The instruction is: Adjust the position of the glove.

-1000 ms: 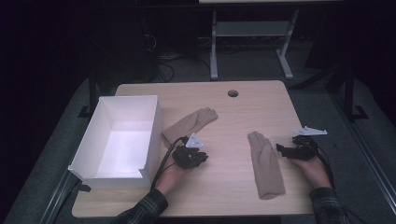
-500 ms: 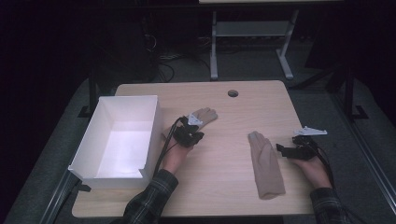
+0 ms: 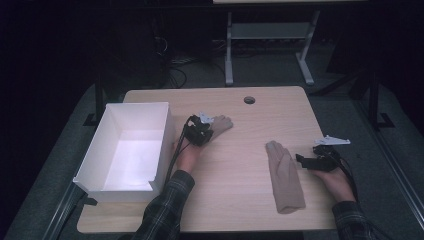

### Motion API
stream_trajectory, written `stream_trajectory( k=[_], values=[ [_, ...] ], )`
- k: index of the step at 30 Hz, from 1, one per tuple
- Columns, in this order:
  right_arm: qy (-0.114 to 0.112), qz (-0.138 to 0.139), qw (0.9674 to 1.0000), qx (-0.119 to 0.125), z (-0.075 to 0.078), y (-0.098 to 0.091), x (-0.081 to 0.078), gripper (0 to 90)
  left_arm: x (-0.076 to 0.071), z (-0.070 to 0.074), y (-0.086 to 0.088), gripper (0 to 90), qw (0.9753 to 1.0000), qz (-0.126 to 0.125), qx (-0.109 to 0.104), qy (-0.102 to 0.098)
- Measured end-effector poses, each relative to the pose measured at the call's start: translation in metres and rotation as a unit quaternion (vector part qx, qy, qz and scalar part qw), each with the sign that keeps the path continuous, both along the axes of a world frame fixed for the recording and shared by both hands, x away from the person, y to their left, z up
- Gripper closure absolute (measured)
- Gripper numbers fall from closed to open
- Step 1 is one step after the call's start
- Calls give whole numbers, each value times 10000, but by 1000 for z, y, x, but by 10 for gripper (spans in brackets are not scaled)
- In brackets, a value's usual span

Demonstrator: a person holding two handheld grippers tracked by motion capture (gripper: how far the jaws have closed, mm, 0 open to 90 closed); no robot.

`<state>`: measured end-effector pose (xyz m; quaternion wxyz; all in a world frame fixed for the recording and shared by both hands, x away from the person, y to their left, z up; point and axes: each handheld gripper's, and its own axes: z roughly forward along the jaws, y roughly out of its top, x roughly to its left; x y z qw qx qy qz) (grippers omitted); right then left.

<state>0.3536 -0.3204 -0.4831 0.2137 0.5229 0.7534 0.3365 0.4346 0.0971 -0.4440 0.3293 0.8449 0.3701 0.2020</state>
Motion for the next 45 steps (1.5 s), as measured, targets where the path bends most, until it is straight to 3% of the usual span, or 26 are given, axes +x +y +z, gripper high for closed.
stream_trajectory(
  k=[6,13,24,32,45],
  values=[
    [1,23,10000,1,0,0,0,211,9,-18,4,894,9995,78,85,289],
    [10,51,10000,9,0,0,0,212,8,-20,4,896,9991,91,-45,402],
    [11,59,10000,12,0,1,0,212,-10,-20,-16,896,9975,-403,-188,555],
    [9,71,10000,12,0,1,0,212,-26,-20,-39,896,9910,-924,-443,863],
    [9,76,10000,11,0,1,0,211,-44,-21,-64,896,9837,-1423,-528,967]
  ],
)
